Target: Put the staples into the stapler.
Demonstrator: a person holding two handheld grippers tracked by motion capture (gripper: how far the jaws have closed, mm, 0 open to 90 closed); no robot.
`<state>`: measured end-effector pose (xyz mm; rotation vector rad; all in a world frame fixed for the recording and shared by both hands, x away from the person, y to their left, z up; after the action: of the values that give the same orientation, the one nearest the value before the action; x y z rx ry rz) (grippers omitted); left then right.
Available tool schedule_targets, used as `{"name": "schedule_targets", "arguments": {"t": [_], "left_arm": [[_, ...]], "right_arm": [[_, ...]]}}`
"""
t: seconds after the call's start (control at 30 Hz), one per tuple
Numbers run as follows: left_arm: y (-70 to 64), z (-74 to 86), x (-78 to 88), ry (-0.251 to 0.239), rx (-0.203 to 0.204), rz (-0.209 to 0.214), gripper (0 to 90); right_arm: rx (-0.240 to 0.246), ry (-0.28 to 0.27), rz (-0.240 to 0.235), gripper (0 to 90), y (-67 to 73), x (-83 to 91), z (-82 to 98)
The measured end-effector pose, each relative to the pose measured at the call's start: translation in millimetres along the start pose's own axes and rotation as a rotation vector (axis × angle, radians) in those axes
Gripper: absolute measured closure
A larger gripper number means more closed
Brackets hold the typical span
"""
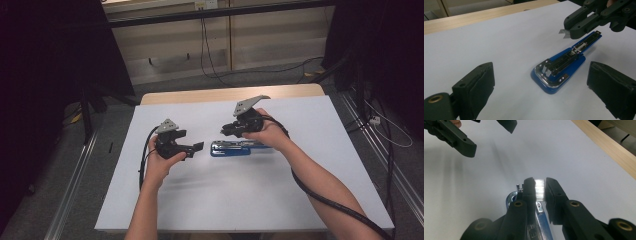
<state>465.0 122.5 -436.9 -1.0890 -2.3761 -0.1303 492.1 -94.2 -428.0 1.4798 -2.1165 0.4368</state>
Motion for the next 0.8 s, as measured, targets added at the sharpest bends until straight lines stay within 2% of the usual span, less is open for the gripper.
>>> {"name": "schedule_targets", "arguments": {"t": [0.4, 0.57, 0.8], "left_arm": [[1.8, -0.3, 2.5, -0.004, 0.006, -0.001, 7.8], [3.6, -0.4, 3.9, -0.008, 0.014, -0.004, 7.9], [4.4, -0.2, 4.6, -0.007, 0.016, -0.003, 7.9]], "right_arm": [[0.062, 0.037, -0.066, 79.3, 2.3, -14.0, -2.8], [0.065, 0.048, -0.097, 79.3, 1.7, -19.7, -1.6], [0.072, 0.079, -0.115, 79.3, 0.8, -23.9, -2.9]]}}
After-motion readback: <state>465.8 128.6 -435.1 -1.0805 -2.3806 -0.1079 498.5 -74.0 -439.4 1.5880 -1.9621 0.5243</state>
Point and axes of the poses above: each handheld gripper's, and its own axes: x roughly backward along the jaws, z roughly out of its underside, y roughly to its left, the point moved 5 cm from there along -x, roughly forward along the jaws, and after that the axes turned 4 degrees about -z, right-handed, at the moved point
